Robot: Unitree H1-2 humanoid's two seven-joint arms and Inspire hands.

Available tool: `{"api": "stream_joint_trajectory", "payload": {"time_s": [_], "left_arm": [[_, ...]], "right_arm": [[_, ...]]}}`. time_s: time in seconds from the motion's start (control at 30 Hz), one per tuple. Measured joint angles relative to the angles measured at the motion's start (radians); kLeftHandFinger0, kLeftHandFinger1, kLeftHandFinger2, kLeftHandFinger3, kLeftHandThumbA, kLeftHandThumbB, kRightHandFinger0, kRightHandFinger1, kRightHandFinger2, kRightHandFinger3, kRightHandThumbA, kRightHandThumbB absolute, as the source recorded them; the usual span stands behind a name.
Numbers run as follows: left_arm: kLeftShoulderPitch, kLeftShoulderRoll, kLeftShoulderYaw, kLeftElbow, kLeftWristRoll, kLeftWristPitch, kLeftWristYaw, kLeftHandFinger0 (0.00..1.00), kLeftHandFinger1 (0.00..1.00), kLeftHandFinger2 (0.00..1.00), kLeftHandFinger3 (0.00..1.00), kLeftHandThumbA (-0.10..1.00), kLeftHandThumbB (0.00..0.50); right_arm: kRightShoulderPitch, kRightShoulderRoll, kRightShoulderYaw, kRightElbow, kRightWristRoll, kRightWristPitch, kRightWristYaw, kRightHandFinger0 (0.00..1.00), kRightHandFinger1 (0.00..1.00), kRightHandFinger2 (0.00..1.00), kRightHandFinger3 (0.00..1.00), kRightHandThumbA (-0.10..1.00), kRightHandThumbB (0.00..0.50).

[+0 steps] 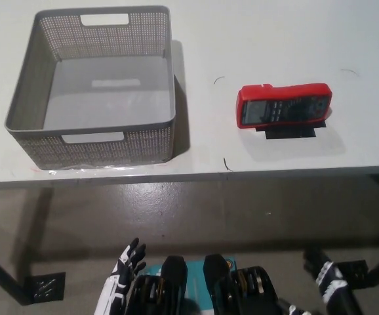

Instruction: Use the right hand to pick up a multimeter on the right side and put it into a container on the left side

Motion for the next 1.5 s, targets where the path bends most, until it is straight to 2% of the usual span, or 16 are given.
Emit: {"api": "stream_joint_trajectory", "payload": {"time_s": [0.03,0.13,0.2,0.27,0.37,0.4,0.47,0.5,0.57,0.7,0.8,0.93,1.03,1.2,1.5], "left_arm": [[0.0,0.0,0.0,-0.009,-0.001,-0.003,0.0,1.0,1.0,1.0,1.0,1.0,0.474],[0.0,0.0,0.001,-0.035,-0.002,-0.01,0.0,1.0,1.0,1.0,1.0,1.0,0.463],[0.0,0.001,0.002,-0.044,-0.003,-0.012,0.0,1.0,1.0,1.0,1.0,1.0,0.466],[-0.001,0.003,0.003,-0.044,-0.003,-0.013,0.0,1.0,1.0,1.0,1.0,1.0,0.468],[-0.002,0.004,0.005,-0.044,-0.003,-0.014,0.0,1.0,1.0,1.0,1.0,1.0,0.463],[-0.004,0.005,0.005,-0.044,-0.004,-0.015,0.0,1.0,1.0,1.0,1.0,1.0,0.469],[-0.006,0.005,0.005,-0.044,-0.005,-0.015,0.0,1.0,1.0,1.0,1.0,1.0,0.466],[-0.007,0.005,0.005,-0.043,-0.005,-0.015,0.0,1.0,1.0,1.0,1.0,1.0,0.469],[-0.006,0.006,0.005,-0.04,-0.005,-0.014,0.0,1.0,1.0,1.0,1.0,1.0,0.479],[-0.006,0.008,0.004,-0.032,-0.005,-0.013,0.0,1.0,1.0,1.0,1.0,1.0,0.458],[-0.006,0.008,0.004,-0.026,-0.005,-0.013,0.0,1.0,1.0,1.0,1.0,1.0,0.455],[-0.005,0.009,0.004,-0.023,-0.005,-0.012,0.0,1.0,1.0,1.0,1.0,1.0,0.444],[-0.004,0.009,0.004,-0.023,-0.005,-0.011,0.0,1.0,1.0,1.0,1.0,1.0,0.466],[-0.004,0.009,0.004,-0.023,-0.005,-0.011,0.0,1.0,1.0,1.0,1.0,1.0,0.48],[-0.003,0.014,0.004,-0.024,-0.006,-0.012,-0.001,1.0,1.0,1.0,1.0,1.0,0.473]], "right_arm": [[-0.006,-0.005,-0.005,-0.025,-0.005,0.0,-0.001,1.0,1.0,1.0,1.0,1.0,0.301],[-0.028,-0.017,-0.011,-0.08,-0.02,0.0,-0.002,1.0,1.0,1.0,1.0,1.0,0.331],[-0.055,-0.025,-0.018,-0.115,-0.019,0.007,-0.002,1.0,1.0,1.0,1.0,1.0,0.333],[-0.095,-0.032,-0.03,-0.149,-0.019,0.021,-0.002,1.0,1.0,1.0,1.0,1.0,0.302],[-0.162,-0.047,-0.053,-0.167,-0.026,0.038,-0.003,1.0,1.0,1.0,1.0,1.0,0.294],[-0.206,-0.065,-0.063,-0.174,-0.038,0.051,-0.002,1.0,1.0,1.0,1.0,1.0,0.32],[-0.264,-0.101,-0.072,-0.191,-0.061,0.086,0.002,1.0,1.0,1.0,1.0,1.0,0.324],[-0.293,-0.125,-0.072,-0.201,-0.074,0.106,0.006,1.0,1.0,1.0,1.0,1.0,0.361],[-0.351,-0.185,-0.066,-0.211,-0.11,0.15,0.025,1.0,1.0,1.0,1.0,1.0,0.358],[-0.475,-0.307,-0.034,-0.207,-0.188,0.236,0.076,1.0,1.0,1.0,1.0,1.0,0.415],[-0.608,-0.387,0.018,-0.178,-0.253,0.309,0.126,1.0,1.0,1.0,1.0,1.0,0.424],[-0.782,-0.443,0.102,-0.081,-0.316,0.396,0.196,1.0,1.0,1.0,1.0,1.0,0.42],[-0.904,-0.457,0.172,0.017,-0.353,0.445,0.25,1.0,1.0,1.0,1.0,1.0,0.458],[-1.075,-0.453,0.306,0.224,-0.422,0.508,0.325,1.0,1.0,1.0,1.0,1.0,0.439],[-1.34,-0.383,0.549,0.661,-0.557,0.554,0.433,1.0,1.0,1.0,1.0,1.0,0.498]]}}
